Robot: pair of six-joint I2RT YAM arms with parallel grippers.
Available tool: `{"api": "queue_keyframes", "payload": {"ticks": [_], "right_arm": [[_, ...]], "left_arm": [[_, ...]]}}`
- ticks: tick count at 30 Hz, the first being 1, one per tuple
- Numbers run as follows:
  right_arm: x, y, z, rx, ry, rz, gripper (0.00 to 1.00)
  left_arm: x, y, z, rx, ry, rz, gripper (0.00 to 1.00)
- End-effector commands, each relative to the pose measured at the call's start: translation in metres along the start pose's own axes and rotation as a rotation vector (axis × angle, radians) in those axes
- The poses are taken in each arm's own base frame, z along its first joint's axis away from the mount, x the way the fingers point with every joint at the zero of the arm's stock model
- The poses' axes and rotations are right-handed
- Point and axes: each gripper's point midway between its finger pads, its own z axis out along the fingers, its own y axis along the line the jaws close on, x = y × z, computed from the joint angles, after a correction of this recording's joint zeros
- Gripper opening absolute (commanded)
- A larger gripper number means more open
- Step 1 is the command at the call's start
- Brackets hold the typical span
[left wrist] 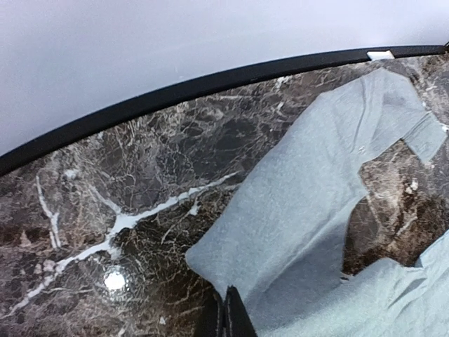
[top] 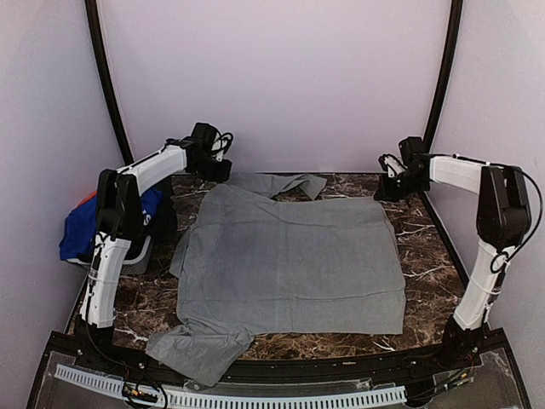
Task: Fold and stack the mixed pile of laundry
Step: Fold the flattened shirt at the center of the board.
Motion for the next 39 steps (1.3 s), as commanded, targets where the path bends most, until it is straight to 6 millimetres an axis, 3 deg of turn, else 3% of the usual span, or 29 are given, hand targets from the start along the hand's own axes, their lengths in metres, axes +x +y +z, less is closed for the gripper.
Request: {"api": "queue_keyframes", "payload": {"ticks": [1, 3, 4, 5, 6, 7, 8, 9, 10, 11, 12, 16, 19, 24, 27, 30, 34, 36, 37, 38, 39], "right_arm": [[0.003, 0.013, -0.02, -0.035, -0.04, -0.002, 0.0], [0.014, 0.014, -0.022, -0.039, -0.026, 0.008, 0.0], [0.019, 0.016, -0.025, -0.039, -0.025, 0.012, 0.0], [0.025, 0.016, -0.026, -0.04, -0.02, 0.015, 0.0], [0.03, 0.017, -0.029, -0.041, -0.02, 0.019, 0.0], [0.038, 0.016, -0.029, -0.038, -0.012, 0.028, 0.0], [0.044, 0.017, -0.029, -0.042, -0.006, 0.034, 0.0], [0.051, 0.018, -0.03, -0.046, 0.003, 0.039, 0.0], [0.059, 0.02, -0.029, -0.048, 0.015, 0.048, 0.0], [0.066, 0.021, -0.028, -0.048, 0.026, 0.052, 0.0], [0.073, 0.021, -0.027, -0.041, 0.036, 0.059, 0.0], [0.096, 0.019, -0.025, -0.028, 0.068, 0.083, 0.0], [0.112, 0.017, -0.024, -0.019, 0.092, 0.104, 0.0], [0.129, 0.011, -0.024, 0.012, 0.132, 0.126, 0.01], [0.122, 0.014, -0.032, 0.011, 0.112, 0.133, 0.39], [0.103, 0.02, -0.044, -0.001, 0.052, 0.12, 0.59], [0.077, 0.03, -0.049, -0.043, 0.003, 0.092, 0.64], [0.07, 0.035, -0.041, -0.075, 0.011, 0.087, 0.62], [0.067, 0.037, -0.037, -0.092, 0.016, 0.085, 0.61], [0.066, 0.04, -0.032, -0.107, 0.022, 0.083, 0.59], [0.066, 0.042, -0.027, -0.118, 0.03, 0.08, 0.58]], "left_arm": [[-0.026, -0.015, -0.059, 0.012, -0.099, 0.054, 0.0], [-0.011, -0.024, -0.069, 0.014, -0.081, 0.065, 0.0], [-0.021, -0.029, -0.088, 0.016, -0.125, 0.074, 0.0], [0.004, -0.031, -0.082, 0.014, -0.077, 0.079, 0.0], [-0.006, -0.036, -0.101, 0.011, -0.132, 0.093, 0.0], [0.017, -0.039, -0.096, 0.012, -0.091, 0.103, 0.0], [0.012, -0.041, -0.112, -0.001, -0.124, 0.111, 0.0], [0.03, -0.044, -0.109, -0.006, -0.092, 0.119, 0.01], [0.03, -0.045, -0.121, -0.014, -0.103, 0.122, 0.01], [0.049, -0.044, -0.117, -0.028, -0.065, 0.128, 0.02], [0.051, -0.043, -0.125, -0.042, -0.072, 0.121, 0.03], [0.106, -0.05, -0.119, -0.061, 0.032, 0.144, 0.08], [0.136, -0.061, -0.115, -0.055, 0.11, 0.161, 0.11], [0.17, -0.066, -0.124, -0.009, 0.19, 0.109, 0.2], [0.16, -0.07, -0.146, 0.022, 0.15, 0.073, 0.38], [0.138, -0.072, -0.166, 0.103, 0.068, 0.004, 0.45], [0.107, -0.053, -0.174, 0.108, 0.009, -0.072, 0.52], [0.099, -0.048, -0.159, 0.102, 0.029, -0.086, 0.57], [0.083, -0.048, -0.16, 0.105, 0.003, -0.088, 0.6], [0.086, -0.047, -0.146, 0.106, 0.033, -0.093, 0.63], [0.069, -0.049, -0.147, 0.114, 0.002, -0.089, 0.64]]}}
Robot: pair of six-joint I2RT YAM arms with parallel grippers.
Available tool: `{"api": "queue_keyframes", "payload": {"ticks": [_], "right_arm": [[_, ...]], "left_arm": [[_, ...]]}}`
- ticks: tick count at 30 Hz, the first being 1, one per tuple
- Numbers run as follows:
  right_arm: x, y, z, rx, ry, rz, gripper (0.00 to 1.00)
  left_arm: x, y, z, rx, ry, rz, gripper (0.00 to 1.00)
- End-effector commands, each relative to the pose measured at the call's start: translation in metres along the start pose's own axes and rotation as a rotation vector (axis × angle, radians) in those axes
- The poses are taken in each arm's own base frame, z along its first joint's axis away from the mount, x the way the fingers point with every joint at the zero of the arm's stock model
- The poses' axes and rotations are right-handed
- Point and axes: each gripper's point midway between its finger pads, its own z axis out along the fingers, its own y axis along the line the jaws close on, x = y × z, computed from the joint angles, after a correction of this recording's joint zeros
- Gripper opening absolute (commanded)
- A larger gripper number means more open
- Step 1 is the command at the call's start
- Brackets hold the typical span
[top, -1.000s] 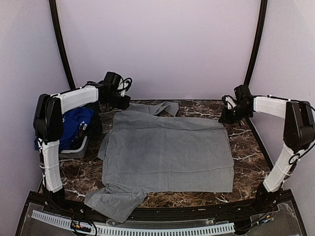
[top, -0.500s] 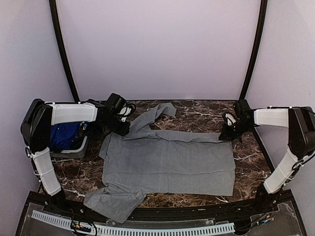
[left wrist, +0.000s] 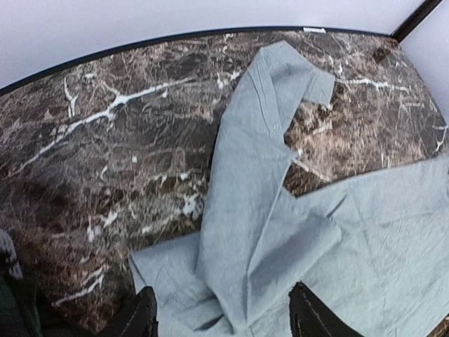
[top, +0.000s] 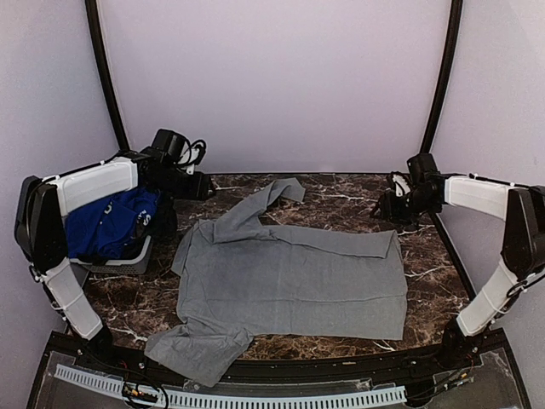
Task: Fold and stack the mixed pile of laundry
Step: Fold the flattened shirt at the center of the board.
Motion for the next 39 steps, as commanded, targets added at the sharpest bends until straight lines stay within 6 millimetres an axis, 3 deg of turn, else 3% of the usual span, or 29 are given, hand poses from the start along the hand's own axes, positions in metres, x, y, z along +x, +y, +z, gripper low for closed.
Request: {"api": "queue_keyframes", "payload": {"ticks": [1, 2, 3, 4, 5, 7, 11, 12, 13, 14, 15, 16, 19, 22, 25, 27, 29, 30, 31, 32, 33, 34, 35, 36, 37, 38, 39], "right_arm": [[-0.01, 0.016, 0.021, -0.077, 0.015, -0.028, 0.56], [-0.009, 0.019, 0.026, -0.082, 0.025, -0.035, 0.55], [-0.006, 0.02, 0.033, -0.079, 0.04, -0.039, 0.53], [-0.005, 0.021, 0.038, -0.079, 0.052, -0.044, 0.51], [-0.001, 0.021, 0.045, -0.074, 0.068, -0.049, 0.5], [0.006, 0.019, 0.057, -0.051, 0.104, -0.056, 0.47], [0.023, 0.006, 0.076, -0.008, 0.162, -0.052, 0.43], [0.026, 0.004, 0.08, -0.004, 0.172, -0.05, 0.43], [0.03, 0.0, 0.084, 0.003, 0.186, -0.048, 0.42], [0.031, -0.002, 0.088, 0.007, 0.194, -0.048, 0.42], [0.031, -0.002, 0.091, 0.014, 0.202, -0.053, 0.42], [0.029, -0.003, 0.093, 0.022, 0.203, -0.057, 0.42], [0.018, -0.005, 0.102, 0.04, 0.212, -0.071, 0.41], [0.005, -0.005, 0.111, 0.041, 0.218, -0.083, 0.4], [-0.008, 0.001, 0.114, 0.025, 0.213, -0.091, 0.4], [-0.019, 0.009, 0.108, -0.001, 0.187, -0.095, 0.4], [-0.031, 0.019, 0.098, -0.027, 0.156, -0.102, 0.43], [-0.037, 0.025, 0.091, -0.042, 0.135, -0.106, 0.44], [-0.042, 0.031, 0.085, -0.061, 0.12, -0.111, 0.46], [-0.047, 0.037, 0.078, -0.081, 0.104, -0.114, 0.48], [-0.05, 0.043, 0.072, -0.098, 0.091, -0.117, 0.49], [-0.053, 0.048, 0.066, -0.119, 0.076, -0.119, 0.51], [-0.056, 0.054, 0.06, -0.137, 0.062, -0.122, 0.52], [-0.058, 0.058, 0.054, -0.152, 0.051, -0.122, 0.53], [-0.06, 0.062, 0.049, -0.164, 0.04, -0.122, 0.53], [-0.062, 0.065, 0.044, -0.175, 0.031, -0.124, 0.53], [-0.064, 0.069, 0.039, -0.187, 0.02, -0.125, 0.54]], "left_arm": [[-0.016, -0.007, 0.033, 0.049, 0.036, -0.023, 0.65], [-0.033, -0.009, 0.033, 0.051, 0.006, -0.018, 0.65], [-0.03, -0.006, 0.048, 0.045, 0.028, -0.022, 0.66], [-0.046, -0.008, 0.048, 0.048, 0.0, -0.016, 0.66], [-0.042, -0.004, 0.065, 0.04, 0.025, -0.017, 0.66], [-0.059, -0.004, 0.079, 0.032, 0.008, -0.009, 0.67], [-0.054, -0.006, 0.116, 0.065, 0.056, 0.006, 0.67], [-0.043, -0.005, 0.131, 0.066, 0.089, 0.007, 0.68], [-0.048, -0.007, 0.133, 0.07, 0.078, 0.018, 0.69], [-0.036, -0.005, 0.147, 0.067, 0.114, 0.018, 0.69], [-0.044, -0.008, 0.149, 0.07, 0.099, 0.025, 0.69], [-0.034, -0.005, 0.16, 0.068, 0.132, 0.022, 0.7], [-0.044, -0.012, 0.171, 0.086, 0.117, 0.035, 0.71], [-0.036, -0.015, 0.189, 0.093, 0.156, 0.051, 0.71], [-0.044, -0.024, 0.192, 0.11, 0.15, 0.081, 0.62], [-0.05, -0.03, 0.189, 0.135, 0.136, 0.095, 0.42], [-0.063, -0.035, 0.177, 0.146, 0.101, 0.105, 0.13], [-0.065, -0.037, 0.174, 0.153, 0.096, 0.106, 0.08], [-0.08, -0.043, 0.159, 0.173, 0.054, 0.114, 0.02], [-0.078, -0.045, 0.155, 0.181, 0.054, 0.117, 0.01], [-0.095, -0.053, 0.138, 0.201, 0.003, 0.131, 0.0], [-0.089, -0.054, 0.136, 0.202, 0.012, 0.136, 0.0], [-0.105, -0.062, 0.116, 0.213, -0.042, 0.154, 0.0], [-0.093, -0.066, 0.117, 0.217, -0.022, 0.168, 0.0], [-0.107, -0.073, 0.096, 0.22, -0.075, 0.2, 0.0], [-0.091, -0.076, 0.098, 0.216, -0.045, 0.214, 0.0], [-0.101, -0.084, 0.078, 0.215, -0.097, 0.252, 0.0]]}}
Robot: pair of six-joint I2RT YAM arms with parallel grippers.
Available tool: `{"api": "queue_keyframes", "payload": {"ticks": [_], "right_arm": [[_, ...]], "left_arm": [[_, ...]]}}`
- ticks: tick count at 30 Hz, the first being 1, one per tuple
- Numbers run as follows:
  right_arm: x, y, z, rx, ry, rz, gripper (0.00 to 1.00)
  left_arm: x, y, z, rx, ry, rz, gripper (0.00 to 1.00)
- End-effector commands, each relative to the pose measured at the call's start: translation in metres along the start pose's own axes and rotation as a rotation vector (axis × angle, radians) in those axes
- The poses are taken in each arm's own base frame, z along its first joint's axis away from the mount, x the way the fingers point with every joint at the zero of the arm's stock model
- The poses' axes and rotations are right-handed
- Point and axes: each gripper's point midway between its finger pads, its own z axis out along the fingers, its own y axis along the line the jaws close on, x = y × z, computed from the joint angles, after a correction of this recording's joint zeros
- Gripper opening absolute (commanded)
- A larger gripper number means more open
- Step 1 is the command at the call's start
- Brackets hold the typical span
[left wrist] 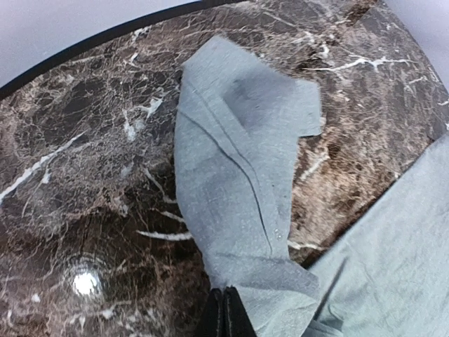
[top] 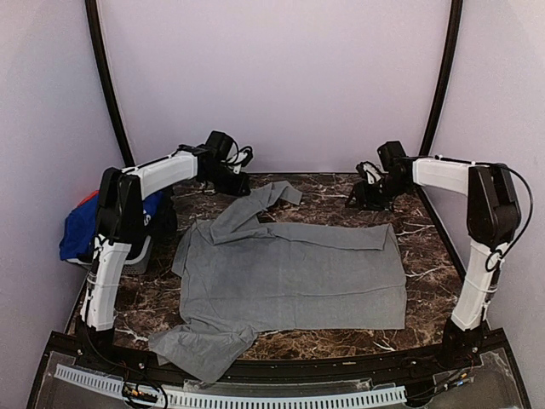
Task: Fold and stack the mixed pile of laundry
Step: Fold the flattened shirt at the center of the board.
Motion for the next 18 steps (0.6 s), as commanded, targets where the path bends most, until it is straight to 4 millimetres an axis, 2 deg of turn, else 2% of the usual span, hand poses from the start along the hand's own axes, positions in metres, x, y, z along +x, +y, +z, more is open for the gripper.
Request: {"api": "queue_keyframes", "payload": {"ticks": [1, 2, 3, 4, 5, 6, 7, 8, 9, 10, 11, 12, 13, 14, 16, 17, 18], "right_arm": [[-0.023, 0.036, -0.038, -0.101, -0.102, -0.039, 0.54], [-0.024, 0.04, -0.042, -0.113, -0.11, -0.039, 0.54], [-0.024, 0.043, -0.047, -0.127, -0.119, -0.04, 0.54], [-0.024, 0.047, -0.05, -0.141, -0.124, -0.041, 0.55], [-0.024, 0.051, -0.054, -0.155, -0.128, -0.042, 0.55], [-0.023, 0.054, -0.057, -0.17, -0.13, -0.042, 0.55], [-0.022, 0.058, -0.06, -0.183, -0.133, -0.044, 0.56], [-0.02, 0.06, -0.063, -0.191, -0.135, -0.046, 0.56], [-0.018, 0.062, -0.064, -0.2, -0.133, -0.046, 0.56], [-0.015, 0.065, -0.065, -0.21, -0.132, -0.047, 0.56], [-0.012, 0.068, -0.068, -0.223, -0.133, -0.05, 0.57], [-0.007, 0.07, -0.067, -0.233, -0.123, -0.049, 0.57], [-0.002, 0.073, -0.069, -0.242, -0.119, -0.053, 0.58], [0.003, 0.075, -0.068, -0.248, -0.112, -0.055, 0.58], [0.016, 0.079, -0.064, -0.26, -0.09, -0.058, 0.59], [0.021, 0.081, -0.062, -0.264, -0.082, -0.06, 0.59], [0.025, 0.083, -0.061, -0.268, -0.075, -0.062, 0.59]], "left_arm": [[-0.031, -0.057, -0.078, 0.037, -0.158, 0.17, 0.0], [-0.039, -0.066, -0.099, 0.027, -0.212, 0.216, 0.0], [-0.014, -0.074, -0.091, 0.031, -0.165, 0.235, 0.0], [-0.021, -0.084, -0.112, 0.02, -0.22, 0.28, 0.0], [0.007, -0.092, -0.102, 0.031, -0.17, 0.299, 0.0], [0.005, -0.102, -0.121, 0.039, -0.21, 0.339, 0.0], [0.031, -0.11, -0.112, 0.057, -0.163, 0.357, 0.0], [0.053, -0.114, -0.118, 0.066, -0.137, 0.377, 0.0], [0.063, -0.125, -0.12, 0.085, -0.138, 0.402, 0.0], [0.087, -0.128, -0.123, 0.099, -0.11, 0.423, 0.0], [0.089, -0.144, -0.136, 0.117, -0.149, 0.459, 0.02], [0.121, -0.14, -0.128, 0.115, -0.097, 0.475, 0.05], [0.123, -0.152, -0.137, 0.104, -0.141, 0.519, 0.12], [0.153, -0.15, -0.129, 0.092, -0.094, 0.572, 0.14], [0.188, -0.166, -0.128, 0.084, -0.037, 0.67, 0.16], [0.206, -0.16, -0.127, 0.069, 0.02, 0.677, 0.17], [0.218, -0.165, -0.127, 0.08, 0.046, 0.694, 0.17]]}}
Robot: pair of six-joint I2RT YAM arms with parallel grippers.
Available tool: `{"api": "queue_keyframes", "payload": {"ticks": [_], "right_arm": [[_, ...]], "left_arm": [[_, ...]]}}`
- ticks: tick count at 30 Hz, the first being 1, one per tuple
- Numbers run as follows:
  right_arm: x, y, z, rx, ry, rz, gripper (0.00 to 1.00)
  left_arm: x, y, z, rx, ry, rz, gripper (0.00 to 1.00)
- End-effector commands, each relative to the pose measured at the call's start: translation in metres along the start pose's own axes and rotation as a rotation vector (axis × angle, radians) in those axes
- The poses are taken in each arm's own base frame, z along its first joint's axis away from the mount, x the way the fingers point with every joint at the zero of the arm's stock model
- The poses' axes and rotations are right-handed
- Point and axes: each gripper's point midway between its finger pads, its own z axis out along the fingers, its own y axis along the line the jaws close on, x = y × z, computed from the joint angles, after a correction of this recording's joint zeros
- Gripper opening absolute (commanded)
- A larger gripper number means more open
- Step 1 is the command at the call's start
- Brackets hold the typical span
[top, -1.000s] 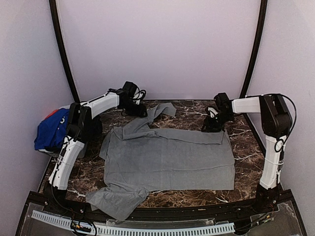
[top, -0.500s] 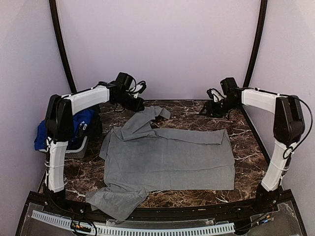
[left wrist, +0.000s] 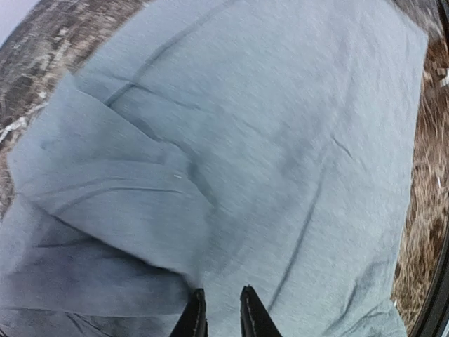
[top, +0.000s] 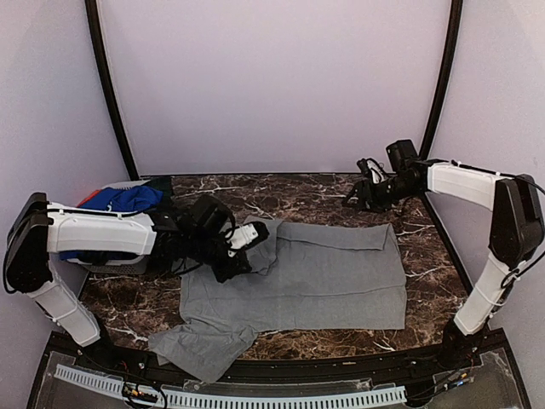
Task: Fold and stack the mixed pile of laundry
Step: Fold the flattened shirt at the center of the board.
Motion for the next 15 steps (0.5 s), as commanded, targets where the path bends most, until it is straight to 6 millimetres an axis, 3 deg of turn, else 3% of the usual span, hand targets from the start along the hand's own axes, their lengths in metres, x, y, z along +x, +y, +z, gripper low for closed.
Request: {"api": "queue_keyframes", "payload": {"ticks": [1, 4, 7, 9, 10, 11, 12, 13, 15], "right_arm": [[0.013, 0.023, 0.001, -0.064, 0.004, -0.027, 0.59], [0.02, 0.027, 0.008, -0.082, 0.017, -0.026, 0.59], [0.019, 0.034, 0.023, -0.083, 0.034, -0.04, 0.59], [0.014, 0.044, 0.035, -0.096, 0.042, -0.054, 0.59], [0.01, 0.05, 0.042, -0.104, 0.046, -0.061, 0.59], [0.004, 0.056, 0.049, -0.111, 0.045, -0.068, 0.59], [0.002, 0.06, 0.061, -0.115, 0.059, -0.069, 0.59], [-0.001, 0.065, 0.071, -0.118, 0.068, -0.072, 0.59], [-0.014, 0.079, 0.088, -0.129, 0.074, -0.091, 0.59]], "left_arm": [[0.032, -0.028, -0.005, -0.02, 0.074, 0.138, 0.18], [0.023, -0.038, -0.015, -0.025, 0.032, 0.134, 0.18], [-0.02, -0.018, -0.041, -0.091, -0.138, 0.034, 0.25], [-0.04, 0.012, -0.057, -0.172, -0.209, -0.062, 0.39], [-0.04, 0.034, -0.061, -0.226, -0.21, -0.113, 0.46], [-0.05, 0.045, -0.068, -0.248, -0.234, -0.17, 0.47], [-0.044, 0.064, -0.069, -0.287, -0.21, -0.215, 0.5], [-0.052, 0.074, -0.076, -0.305, -0.227, -0.275, 0.52], [-0.049, 0.094, -0.081, -0.349, -0.212, -0.356, 0.56]]}}
